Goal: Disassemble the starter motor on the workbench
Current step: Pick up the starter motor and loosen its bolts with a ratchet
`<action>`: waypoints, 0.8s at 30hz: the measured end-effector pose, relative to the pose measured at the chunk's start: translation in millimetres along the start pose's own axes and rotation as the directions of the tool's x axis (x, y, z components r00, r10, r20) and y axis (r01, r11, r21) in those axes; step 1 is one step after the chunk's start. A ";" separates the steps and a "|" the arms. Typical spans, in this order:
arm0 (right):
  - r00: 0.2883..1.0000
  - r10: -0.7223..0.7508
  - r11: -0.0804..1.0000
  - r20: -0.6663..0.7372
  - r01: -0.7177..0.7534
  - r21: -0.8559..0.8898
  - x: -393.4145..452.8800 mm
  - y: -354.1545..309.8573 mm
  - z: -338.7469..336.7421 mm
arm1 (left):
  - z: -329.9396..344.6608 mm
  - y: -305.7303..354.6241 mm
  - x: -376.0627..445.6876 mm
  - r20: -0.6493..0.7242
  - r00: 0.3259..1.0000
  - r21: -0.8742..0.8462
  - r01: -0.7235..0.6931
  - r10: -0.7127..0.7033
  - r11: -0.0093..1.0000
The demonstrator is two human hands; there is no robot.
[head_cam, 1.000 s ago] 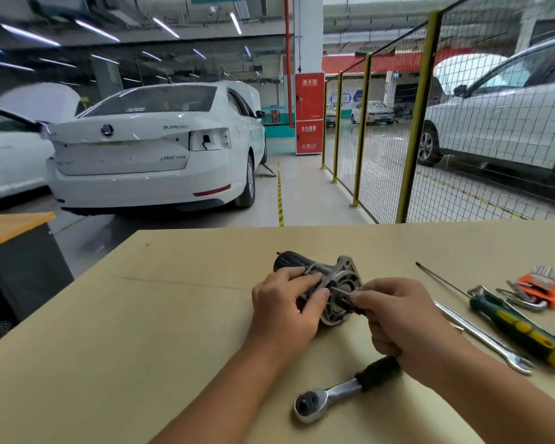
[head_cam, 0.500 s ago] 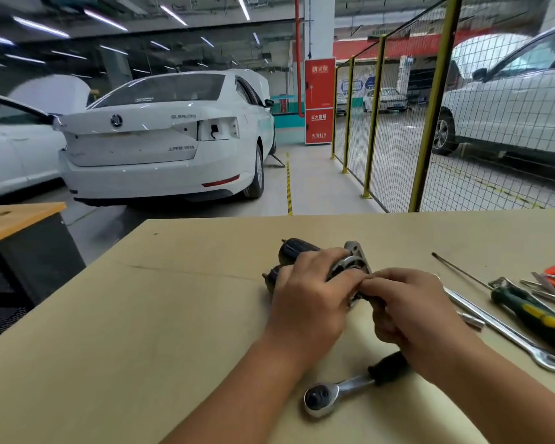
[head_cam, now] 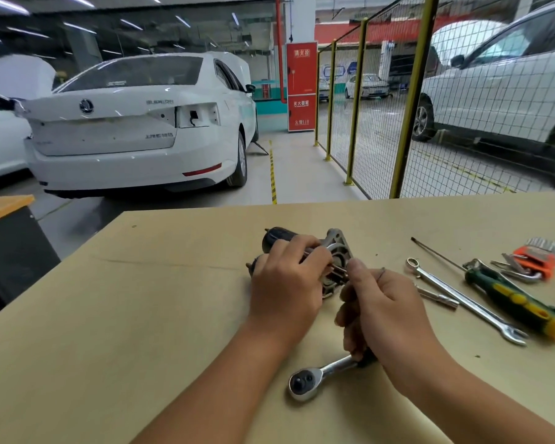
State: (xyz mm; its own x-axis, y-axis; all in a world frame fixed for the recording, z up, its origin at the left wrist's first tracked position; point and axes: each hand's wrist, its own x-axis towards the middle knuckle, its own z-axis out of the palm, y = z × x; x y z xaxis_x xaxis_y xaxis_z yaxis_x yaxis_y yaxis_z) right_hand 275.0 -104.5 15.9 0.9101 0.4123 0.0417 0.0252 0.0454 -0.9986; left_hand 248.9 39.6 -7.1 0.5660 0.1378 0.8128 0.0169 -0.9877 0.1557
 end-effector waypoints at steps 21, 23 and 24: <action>0.987 -0.057 0.982 0.152 0.083 -0.167 14.1 -6.5 -18.9 | -13.6 -23.5 -7.6 0.328 0.884 0.020 0.346 -0.333 0.938; 0.971 -0.181 0.907 0.158 0.227 -0.354 17.8 -1.3 -21.6 | -12.4 -21.8 -7.2 0.322 0.884 0.025 0.350 -0.339 0.936; 0.953 -0.249 0.827 0.175 0.303 -0.473 18.7 0.4 -23.5 | -11.9 -21.5 -7.2 0.319 0.884 0.024 0.353 -0.342 0.935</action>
State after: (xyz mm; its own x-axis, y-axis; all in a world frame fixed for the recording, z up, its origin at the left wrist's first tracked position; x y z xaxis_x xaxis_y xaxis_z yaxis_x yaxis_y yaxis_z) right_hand 301.8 -118.2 15.6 0.7883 0.5405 0.2941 0.4926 -0.2678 -0.8280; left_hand 234.7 60.8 -9.6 0.7576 0.4360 0.4858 0.2360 -0.8768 0.4191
